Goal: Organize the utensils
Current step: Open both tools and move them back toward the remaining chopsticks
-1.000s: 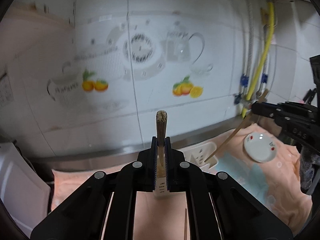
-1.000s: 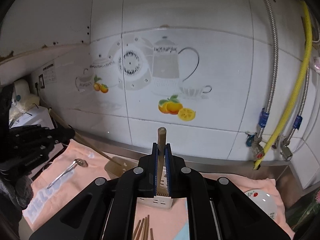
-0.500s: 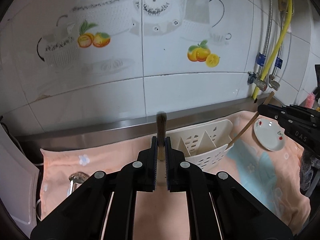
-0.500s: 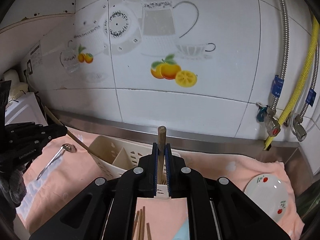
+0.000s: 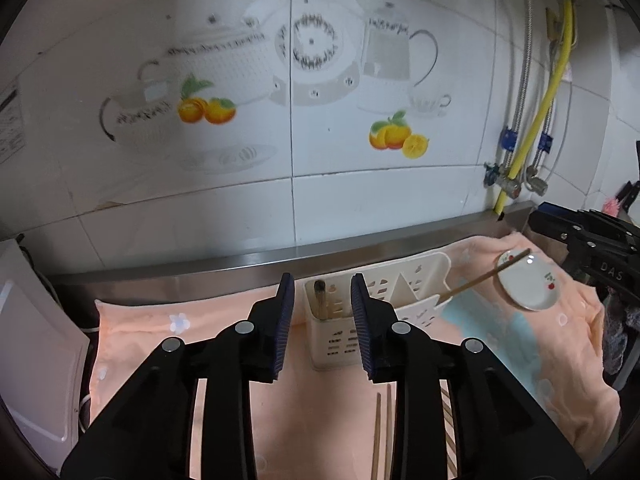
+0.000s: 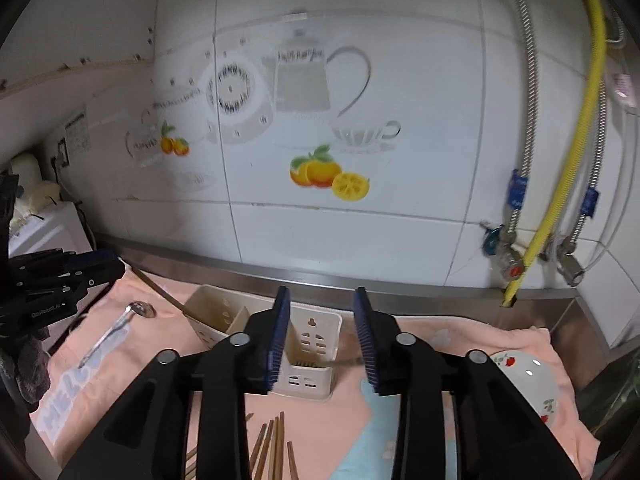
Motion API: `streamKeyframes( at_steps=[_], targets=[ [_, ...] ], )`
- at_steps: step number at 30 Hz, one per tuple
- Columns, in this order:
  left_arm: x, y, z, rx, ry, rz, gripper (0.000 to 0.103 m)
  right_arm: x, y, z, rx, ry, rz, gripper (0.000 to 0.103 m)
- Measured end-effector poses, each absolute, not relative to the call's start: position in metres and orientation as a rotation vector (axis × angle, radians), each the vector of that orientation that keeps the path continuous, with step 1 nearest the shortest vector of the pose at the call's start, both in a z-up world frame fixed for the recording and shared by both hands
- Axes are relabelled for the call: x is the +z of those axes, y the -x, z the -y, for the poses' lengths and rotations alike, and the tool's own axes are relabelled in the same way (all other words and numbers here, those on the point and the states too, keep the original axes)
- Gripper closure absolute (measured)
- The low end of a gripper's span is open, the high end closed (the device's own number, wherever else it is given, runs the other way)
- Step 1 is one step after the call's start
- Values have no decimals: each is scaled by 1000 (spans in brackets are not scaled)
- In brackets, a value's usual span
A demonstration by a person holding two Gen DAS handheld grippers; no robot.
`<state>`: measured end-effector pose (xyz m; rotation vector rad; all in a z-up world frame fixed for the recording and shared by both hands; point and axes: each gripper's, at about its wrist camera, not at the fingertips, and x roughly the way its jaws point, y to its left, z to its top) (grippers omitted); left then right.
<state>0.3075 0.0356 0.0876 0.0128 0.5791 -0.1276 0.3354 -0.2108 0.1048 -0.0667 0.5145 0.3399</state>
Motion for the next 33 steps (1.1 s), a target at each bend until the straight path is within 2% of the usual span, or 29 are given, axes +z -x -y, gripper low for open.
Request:
streamKeyframes(
  at_steps=[6, 13, 26, 33],
  targets=[
    [91, -262, -39, -132, -6, -553, 68, 109, -287, 223, 356, 69, -480, 64],
    [66, -207, -41, -159, -1, -569, 68, 72, -229, 236, 388, 76, -522, 64],
    [-39, -160, -44, -183, 40, -749, 68, -24, -160, 250, 371, 109, -642, 64],
    [-77, -155, -41, -199, 84, -819, 68, -68, -144, 254, 364, 97, -726, 64]
  ],
)
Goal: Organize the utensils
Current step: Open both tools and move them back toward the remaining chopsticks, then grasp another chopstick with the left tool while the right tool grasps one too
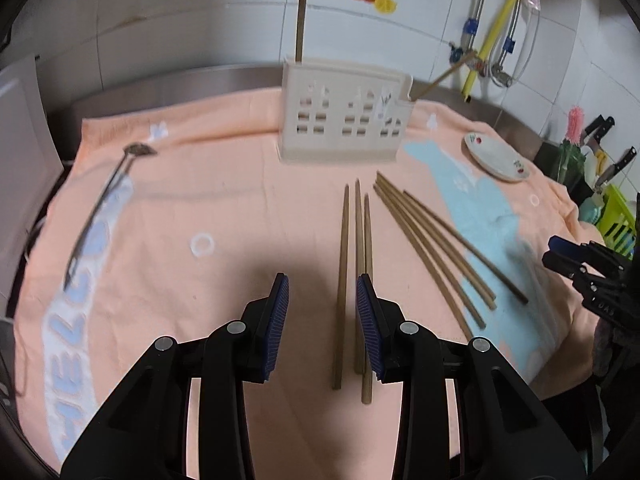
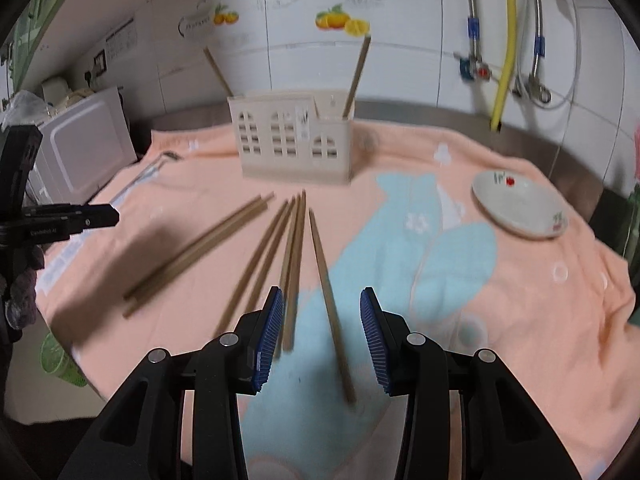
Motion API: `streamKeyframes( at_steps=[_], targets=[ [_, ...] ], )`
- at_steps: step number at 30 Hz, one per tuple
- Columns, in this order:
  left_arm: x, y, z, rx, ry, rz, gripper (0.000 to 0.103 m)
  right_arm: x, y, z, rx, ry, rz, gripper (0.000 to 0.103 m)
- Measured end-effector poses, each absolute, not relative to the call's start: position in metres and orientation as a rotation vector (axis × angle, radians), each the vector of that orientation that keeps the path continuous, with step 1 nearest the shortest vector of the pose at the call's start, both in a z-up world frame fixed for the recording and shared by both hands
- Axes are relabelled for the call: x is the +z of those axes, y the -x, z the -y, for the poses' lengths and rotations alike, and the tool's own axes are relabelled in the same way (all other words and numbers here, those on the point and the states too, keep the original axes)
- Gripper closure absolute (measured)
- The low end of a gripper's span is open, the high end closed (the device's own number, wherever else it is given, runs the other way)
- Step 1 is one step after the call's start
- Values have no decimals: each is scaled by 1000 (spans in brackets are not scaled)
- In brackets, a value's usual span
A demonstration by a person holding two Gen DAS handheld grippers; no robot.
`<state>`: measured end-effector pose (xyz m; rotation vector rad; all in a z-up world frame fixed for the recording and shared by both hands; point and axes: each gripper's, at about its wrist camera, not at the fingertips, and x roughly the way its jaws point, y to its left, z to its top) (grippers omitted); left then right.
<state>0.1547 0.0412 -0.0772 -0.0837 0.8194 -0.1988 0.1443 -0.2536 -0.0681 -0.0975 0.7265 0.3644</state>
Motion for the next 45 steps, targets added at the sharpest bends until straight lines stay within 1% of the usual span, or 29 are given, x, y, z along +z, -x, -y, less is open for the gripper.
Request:
streamKeyframes(
  at_steps=[6, 13, 21, 23, 29, 32, 35, 45],
  targets=[
    [-94, -151, -38, -208, 100, -853, 68, -96, -147, 255, 358, 86, -787, 64],
    [-106, -151, -35, -210, 107, -879, 68, -115, -154, 257, 352, 87, -827, 69],
    [-113, -155, -29, -224, 103, -900, 74, -125, -160, 256, 359, 83, -852, 74],
    [-115, -156, -28, -229, 101, -904, 79, -126, -161, 256, 360, 83, -855, 75],
    [-123, -161, -22, -236, 86, -924, 81, -131, -165, 256, 359, 82, -867, 79],
    [-128, -166, -20, -240, 80, -935, 88, -133, -166, 256, 357, 82, -873, 83],
    [-133, -170, -17, -242, 74, -947, 90, -134, -167, 257, 355, 82, -873, 86],
    [-145, -182, -15, -241, 73, -976, 90, -136, -167, 259, 351, 90, -869, 93]
  ],
)
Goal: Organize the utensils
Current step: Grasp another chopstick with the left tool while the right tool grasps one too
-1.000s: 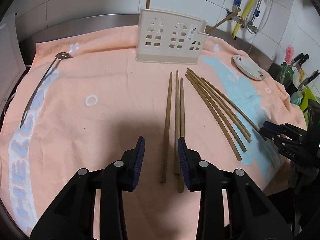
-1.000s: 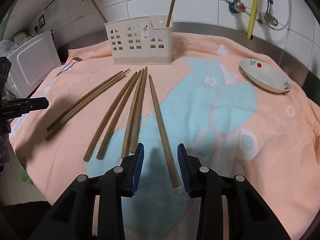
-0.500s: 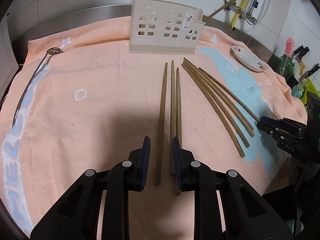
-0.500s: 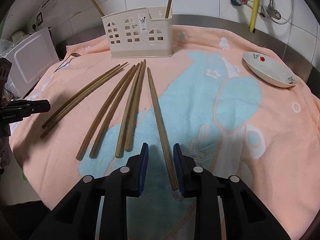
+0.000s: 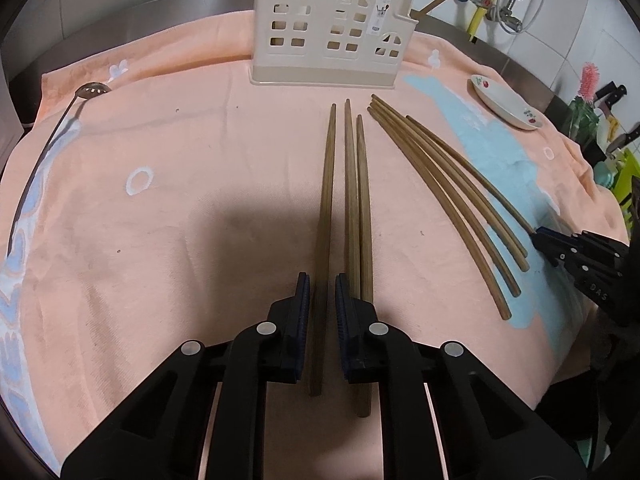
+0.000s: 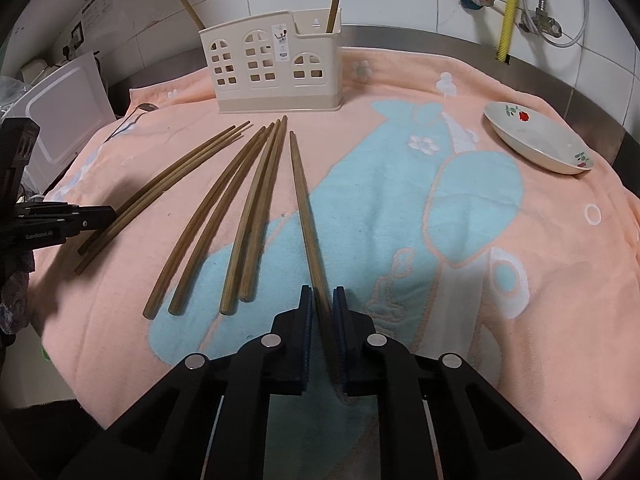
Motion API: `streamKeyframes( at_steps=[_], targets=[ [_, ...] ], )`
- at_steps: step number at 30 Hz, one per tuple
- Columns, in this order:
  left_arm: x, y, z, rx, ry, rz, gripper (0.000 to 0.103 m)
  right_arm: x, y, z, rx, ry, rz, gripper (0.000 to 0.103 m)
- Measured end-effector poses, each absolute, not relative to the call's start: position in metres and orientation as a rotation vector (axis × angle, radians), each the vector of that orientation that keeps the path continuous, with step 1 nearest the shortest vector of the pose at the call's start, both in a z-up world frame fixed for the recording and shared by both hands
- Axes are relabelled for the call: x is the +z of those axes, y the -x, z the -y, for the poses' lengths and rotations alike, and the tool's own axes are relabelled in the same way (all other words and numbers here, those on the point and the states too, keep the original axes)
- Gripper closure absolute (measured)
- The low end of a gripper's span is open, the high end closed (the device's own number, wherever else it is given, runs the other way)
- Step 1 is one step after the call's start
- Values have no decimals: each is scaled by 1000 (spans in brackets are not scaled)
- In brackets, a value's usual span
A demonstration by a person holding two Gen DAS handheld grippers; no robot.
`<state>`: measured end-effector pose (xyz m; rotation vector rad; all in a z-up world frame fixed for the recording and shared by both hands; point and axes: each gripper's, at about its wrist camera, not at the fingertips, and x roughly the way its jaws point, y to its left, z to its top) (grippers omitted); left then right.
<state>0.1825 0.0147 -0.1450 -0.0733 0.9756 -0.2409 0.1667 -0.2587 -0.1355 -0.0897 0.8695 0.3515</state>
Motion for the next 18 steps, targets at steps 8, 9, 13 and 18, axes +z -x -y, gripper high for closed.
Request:
streamKeyframes(
  at_steps=[8, 9, 13, 18],
  targets=[
    [-146, -188, -15, -239, 79, -977, 91, -136, -167, 259, 351, 87, -870, 93],
    [-146, -188, -15, -237, 76, -976, 92, -136, -167, 259, 351, 90, -869, 93],
    [-146, -189, -10, -220, 35, -977, 95, -136, -167, 259, 349, 95, -865, 94],
    [-145, -193, -6, -211, 2, -998, 96, -136, -167, 259, 347, 97, -863, 94]
  ],
)
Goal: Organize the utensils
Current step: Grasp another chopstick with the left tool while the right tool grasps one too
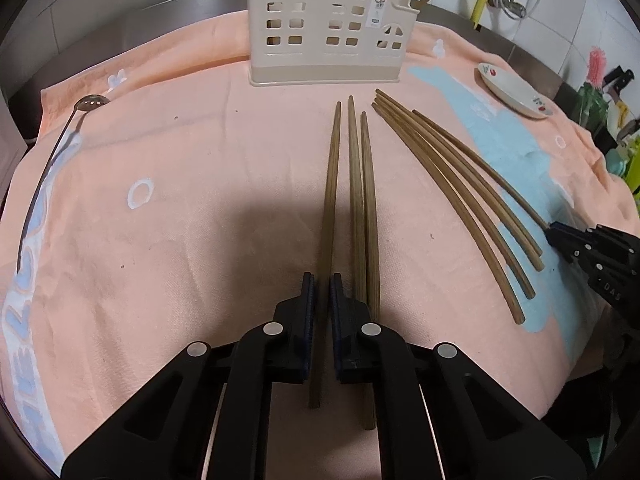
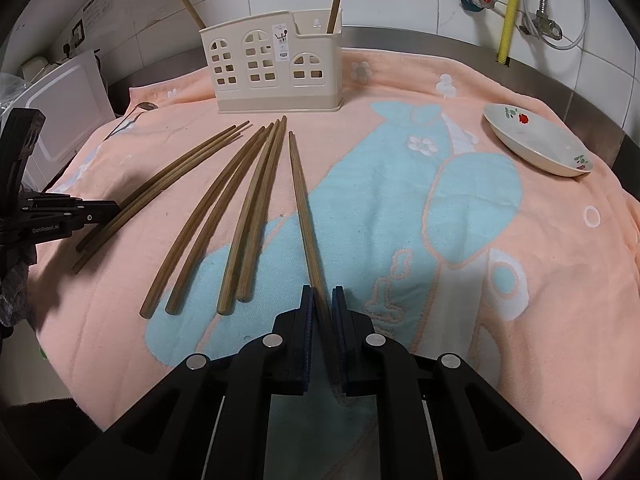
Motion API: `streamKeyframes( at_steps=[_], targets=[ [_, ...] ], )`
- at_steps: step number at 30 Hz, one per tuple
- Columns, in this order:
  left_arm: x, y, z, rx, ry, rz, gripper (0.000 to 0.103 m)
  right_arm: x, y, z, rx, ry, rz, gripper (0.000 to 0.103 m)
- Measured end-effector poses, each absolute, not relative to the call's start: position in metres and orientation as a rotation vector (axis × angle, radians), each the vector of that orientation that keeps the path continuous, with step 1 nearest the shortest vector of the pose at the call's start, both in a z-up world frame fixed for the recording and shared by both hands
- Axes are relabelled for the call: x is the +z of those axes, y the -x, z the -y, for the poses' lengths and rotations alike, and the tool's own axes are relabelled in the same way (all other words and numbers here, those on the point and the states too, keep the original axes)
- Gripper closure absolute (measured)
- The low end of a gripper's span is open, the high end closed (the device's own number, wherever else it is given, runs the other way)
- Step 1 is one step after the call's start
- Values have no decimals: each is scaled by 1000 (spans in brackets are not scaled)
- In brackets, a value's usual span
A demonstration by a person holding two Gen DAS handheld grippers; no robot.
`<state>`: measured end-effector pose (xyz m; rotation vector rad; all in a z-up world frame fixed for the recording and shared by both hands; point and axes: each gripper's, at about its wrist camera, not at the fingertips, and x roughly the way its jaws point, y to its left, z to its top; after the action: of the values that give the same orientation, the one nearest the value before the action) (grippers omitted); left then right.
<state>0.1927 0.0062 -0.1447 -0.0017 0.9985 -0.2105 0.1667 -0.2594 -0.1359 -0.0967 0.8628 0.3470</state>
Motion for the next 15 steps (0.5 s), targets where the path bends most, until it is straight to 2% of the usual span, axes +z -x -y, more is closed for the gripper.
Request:
streamKeyframes(
  at_steps=[15],
  targets=[
    [-144, -198, -8, -226, 12, -1050, 98, -135, -164, 258, 345, 114, -852, 96]
  ],
)
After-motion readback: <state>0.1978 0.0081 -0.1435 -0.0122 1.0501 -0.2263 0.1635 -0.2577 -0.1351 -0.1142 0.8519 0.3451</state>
